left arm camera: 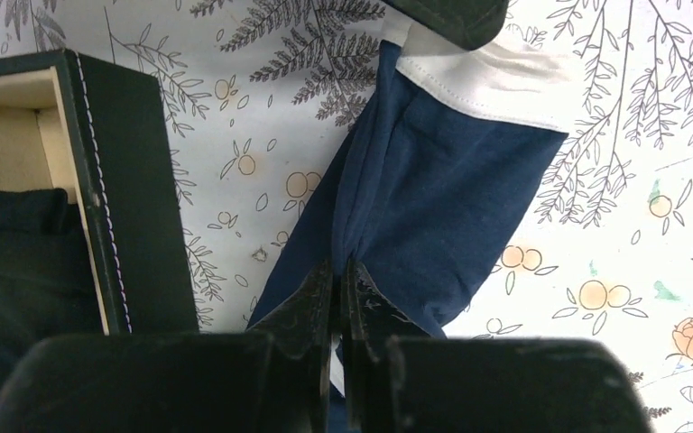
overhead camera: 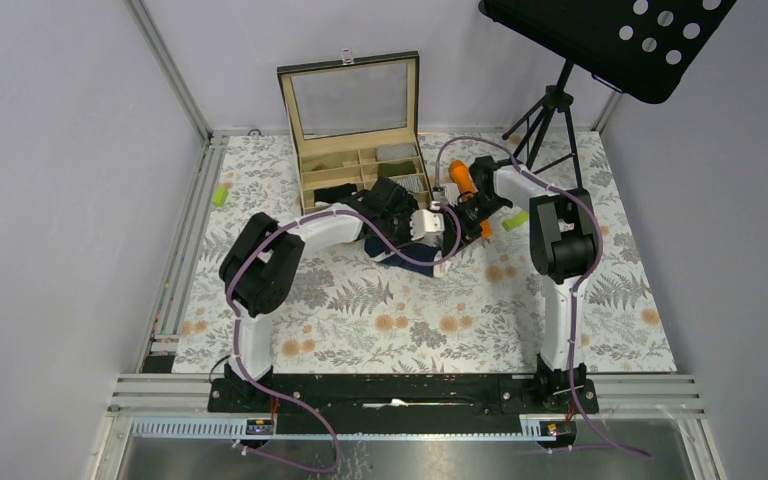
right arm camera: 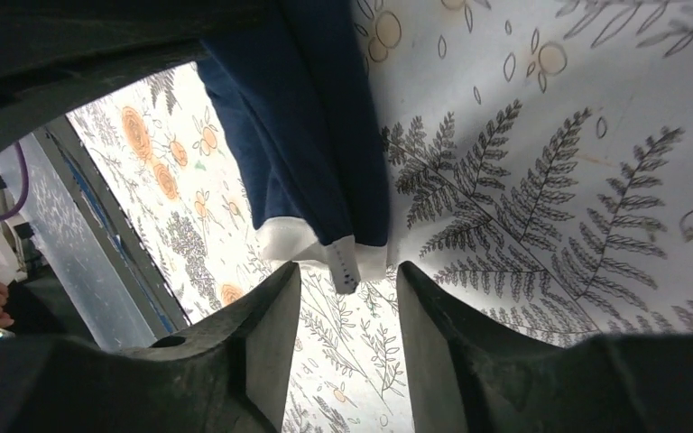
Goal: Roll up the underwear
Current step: Fold the underwear at the center of the board, then roll the underwear to the center of the board.
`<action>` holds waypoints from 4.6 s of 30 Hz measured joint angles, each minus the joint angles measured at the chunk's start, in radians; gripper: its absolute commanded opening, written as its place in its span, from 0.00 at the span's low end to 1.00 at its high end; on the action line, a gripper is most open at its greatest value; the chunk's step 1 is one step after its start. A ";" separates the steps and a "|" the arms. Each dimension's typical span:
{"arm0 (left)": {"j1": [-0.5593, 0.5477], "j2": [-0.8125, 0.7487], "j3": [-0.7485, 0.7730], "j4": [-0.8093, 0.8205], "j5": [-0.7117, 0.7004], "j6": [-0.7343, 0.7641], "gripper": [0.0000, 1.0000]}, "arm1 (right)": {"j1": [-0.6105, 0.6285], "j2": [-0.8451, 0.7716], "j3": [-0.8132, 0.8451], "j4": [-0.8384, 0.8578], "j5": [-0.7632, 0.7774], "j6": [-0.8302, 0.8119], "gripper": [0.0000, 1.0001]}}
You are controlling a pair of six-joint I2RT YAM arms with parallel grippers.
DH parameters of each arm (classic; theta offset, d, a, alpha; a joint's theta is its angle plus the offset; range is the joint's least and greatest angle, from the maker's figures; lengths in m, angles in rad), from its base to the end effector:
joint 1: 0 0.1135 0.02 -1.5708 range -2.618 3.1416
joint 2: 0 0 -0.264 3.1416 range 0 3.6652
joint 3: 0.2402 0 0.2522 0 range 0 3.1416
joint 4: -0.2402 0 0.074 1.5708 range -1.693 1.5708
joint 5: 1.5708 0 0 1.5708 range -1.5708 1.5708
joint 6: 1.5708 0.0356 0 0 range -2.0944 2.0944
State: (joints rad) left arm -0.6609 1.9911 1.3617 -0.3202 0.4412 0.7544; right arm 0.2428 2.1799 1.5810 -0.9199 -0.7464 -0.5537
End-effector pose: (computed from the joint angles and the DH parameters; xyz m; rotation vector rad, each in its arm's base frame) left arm 0.3245 -0.2716 0.1725 1.7315 1.7520 -0.5135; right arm 0.3945 0.1226 0.1415 -1.1056 2.5548 1.0656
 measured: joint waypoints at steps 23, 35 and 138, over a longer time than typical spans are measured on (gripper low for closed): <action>0.039 -0.156 -0.039 0.007 -0.049 -0.270 0.47 | 0.017 0.044 0.051 -0.009 -0.040 0.050 0.52; 0.100 -0.252 -0.192 -0.064 -0.006 -0.412 0.46 | 0.079 -0.063 -0.246 0.136 -0.071 0.273 0.49; 0.134 -0.953 -0.528 -0.106 0.072 -0.216 0.56 | 0.319 -0.208 -0.292 0.133 -0.018 -0.550 0.06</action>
State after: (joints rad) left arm -0.5274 1.0378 0.8337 -0.4267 0.5129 0.5385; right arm 0.5613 1.9720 1.2888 -0.7872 -0.7647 -1.1042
